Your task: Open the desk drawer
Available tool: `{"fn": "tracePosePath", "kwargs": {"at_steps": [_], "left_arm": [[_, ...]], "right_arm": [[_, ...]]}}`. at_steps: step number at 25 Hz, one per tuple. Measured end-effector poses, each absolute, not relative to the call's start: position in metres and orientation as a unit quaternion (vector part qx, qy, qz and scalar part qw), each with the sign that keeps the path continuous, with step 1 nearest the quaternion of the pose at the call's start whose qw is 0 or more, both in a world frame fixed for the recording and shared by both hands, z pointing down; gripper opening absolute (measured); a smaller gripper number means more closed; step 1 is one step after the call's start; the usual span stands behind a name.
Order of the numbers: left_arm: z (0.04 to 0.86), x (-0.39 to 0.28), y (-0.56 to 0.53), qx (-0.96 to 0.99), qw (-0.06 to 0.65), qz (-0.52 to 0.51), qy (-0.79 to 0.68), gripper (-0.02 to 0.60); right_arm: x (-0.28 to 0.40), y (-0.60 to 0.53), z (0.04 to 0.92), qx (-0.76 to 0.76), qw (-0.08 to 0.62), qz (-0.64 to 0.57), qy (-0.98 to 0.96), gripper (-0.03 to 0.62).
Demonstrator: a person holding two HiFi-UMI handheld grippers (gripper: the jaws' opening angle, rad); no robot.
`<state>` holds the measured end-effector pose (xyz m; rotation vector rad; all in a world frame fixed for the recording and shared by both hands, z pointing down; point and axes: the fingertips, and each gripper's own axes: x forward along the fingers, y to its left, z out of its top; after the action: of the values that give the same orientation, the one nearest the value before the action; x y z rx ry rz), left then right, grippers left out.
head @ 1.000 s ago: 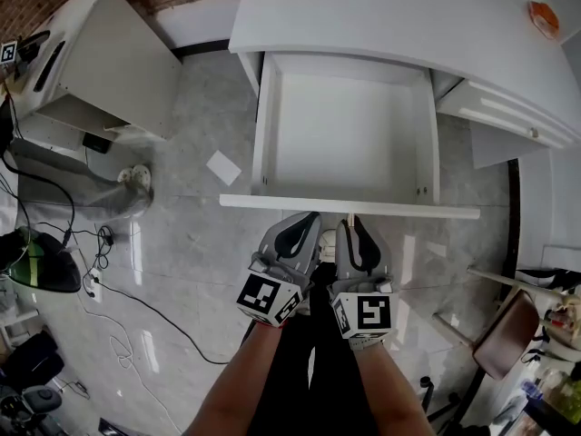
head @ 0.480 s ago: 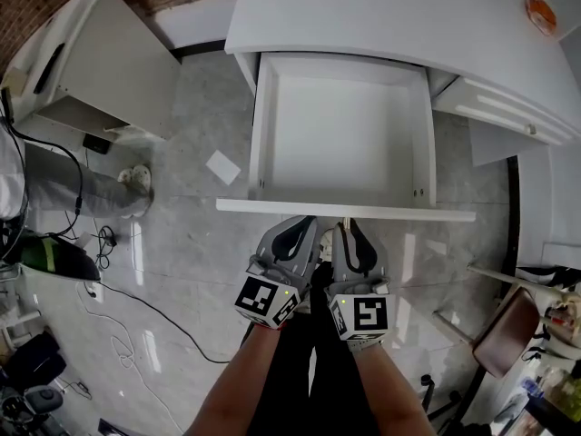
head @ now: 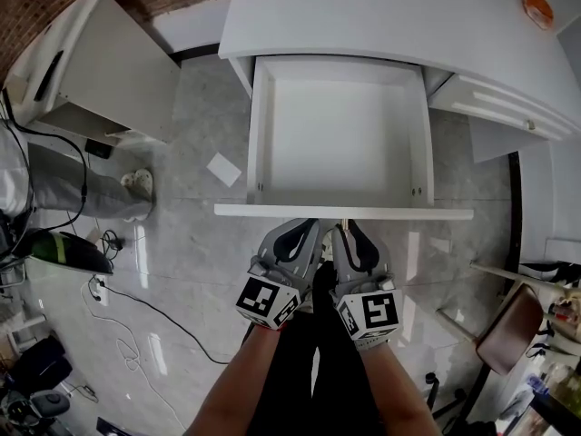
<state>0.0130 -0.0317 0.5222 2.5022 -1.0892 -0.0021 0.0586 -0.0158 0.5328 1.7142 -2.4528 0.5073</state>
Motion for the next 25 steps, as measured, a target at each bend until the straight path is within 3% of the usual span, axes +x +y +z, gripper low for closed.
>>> {"fn": "tracePosePath", "kwargs": {"at_steps": [7,11,25], "left_arm": [[0.511,0.011,-0.032,0.902,0.195,0.01,-0.384,0.002],[0.497,0.009,-0.029,0.905,0.192,0.01,-0.379,0.002],[0.412,-0.007,-0.025,0.91,0.152,-0.01,-0.386,0.002]], "right_arm": [[0.063,-0.012,0.516,0.549,0.057,0.144,-0.821,0.078],[0.068,-0.008,0.498,0.55,0.04,0.14,-0.822,0.002],[0.071,-0.003,0.404,0.535,0.02,0.096,-0.839,0.002]]}}
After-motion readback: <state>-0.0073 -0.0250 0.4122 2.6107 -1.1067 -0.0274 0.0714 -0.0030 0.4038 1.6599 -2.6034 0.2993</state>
